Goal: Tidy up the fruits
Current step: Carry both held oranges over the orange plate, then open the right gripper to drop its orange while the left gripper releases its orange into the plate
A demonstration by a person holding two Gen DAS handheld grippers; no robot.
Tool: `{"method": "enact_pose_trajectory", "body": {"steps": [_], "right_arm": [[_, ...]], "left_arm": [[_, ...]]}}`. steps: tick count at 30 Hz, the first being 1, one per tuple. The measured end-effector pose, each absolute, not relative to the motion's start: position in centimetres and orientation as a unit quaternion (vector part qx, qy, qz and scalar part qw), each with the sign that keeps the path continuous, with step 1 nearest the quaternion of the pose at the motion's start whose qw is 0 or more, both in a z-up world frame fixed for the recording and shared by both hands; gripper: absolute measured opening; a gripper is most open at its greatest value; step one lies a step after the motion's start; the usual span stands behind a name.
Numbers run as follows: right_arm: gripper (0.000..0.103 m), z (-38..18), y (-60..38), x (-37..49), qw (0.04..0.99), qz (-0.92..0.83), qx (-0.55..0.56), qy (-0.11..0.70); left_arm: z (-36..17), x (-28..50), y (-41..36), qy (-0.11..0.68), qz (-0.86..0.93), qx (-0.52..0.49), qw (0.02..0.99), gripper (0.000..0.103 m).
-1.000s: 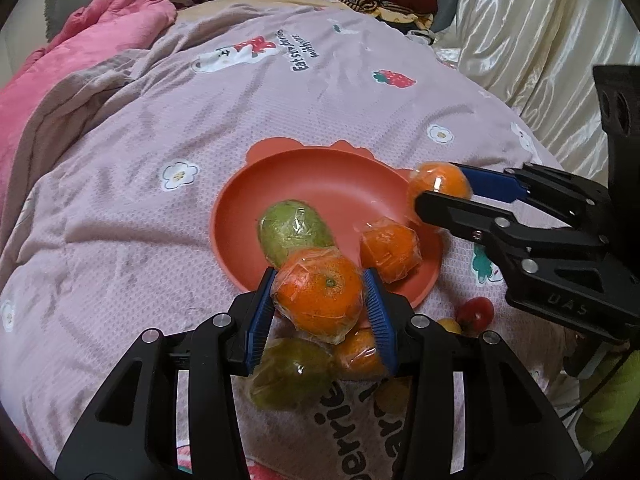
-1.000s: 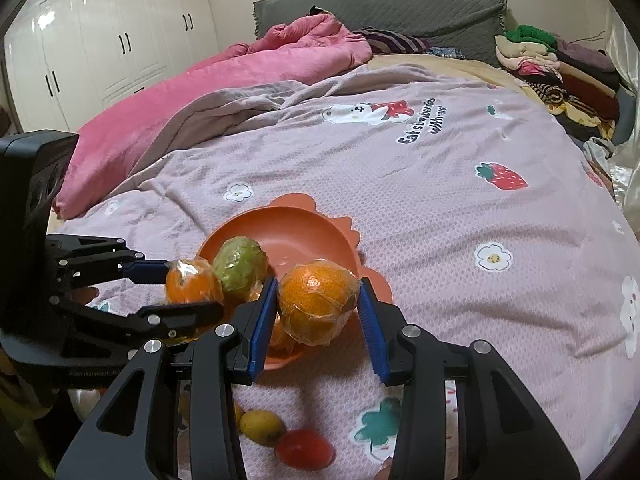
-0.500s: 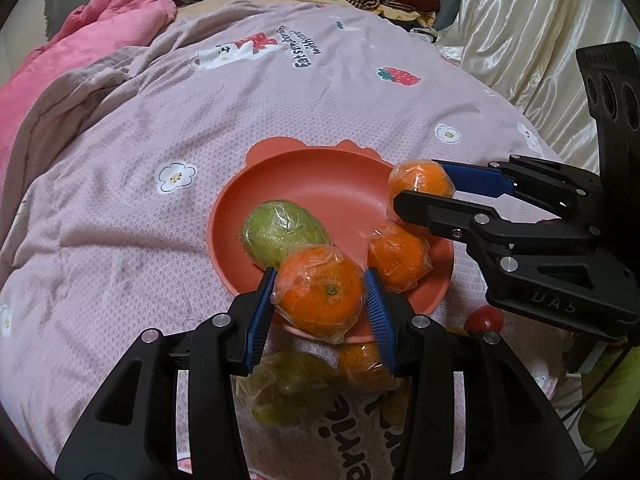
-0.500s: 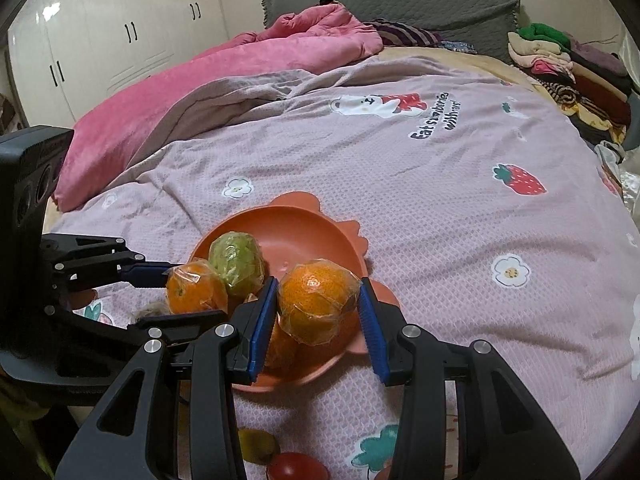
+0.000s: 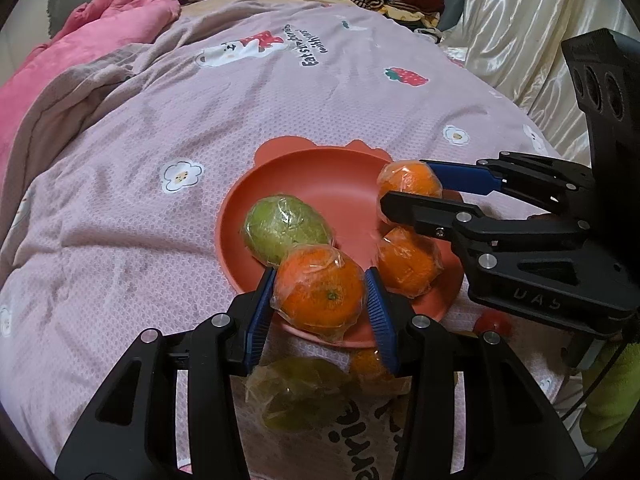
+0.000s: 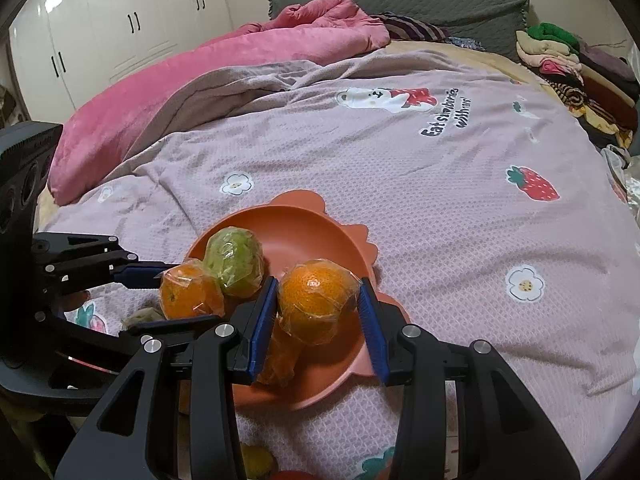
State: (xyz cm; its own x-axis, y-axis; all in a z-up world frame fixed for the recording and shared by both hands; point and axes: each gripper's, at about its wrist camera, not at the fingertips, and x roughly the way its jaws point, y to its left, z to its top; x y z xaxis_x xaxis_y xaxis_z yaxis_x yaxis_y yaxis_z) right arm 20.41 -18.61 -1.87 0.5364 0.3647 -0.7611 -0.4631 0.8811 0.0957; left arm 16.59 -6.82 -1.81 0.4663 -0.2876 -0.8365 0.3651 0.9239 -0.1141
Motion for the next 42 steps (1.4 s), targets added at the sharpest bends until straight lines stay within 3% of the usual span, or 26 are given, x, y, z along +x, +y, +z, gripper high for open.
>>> {"method": "enact_pose_trajectory", "body": {"steps": [42], "right_arm": [[0.041, -2.6, -18.2, 21.3, 0.866, 0.238, -0.056, 0.436]], "left_arm": [[-1.8, 16.4, -6.3, 0.479, -0.188, 0.032, 0.857, 0.038]]}}
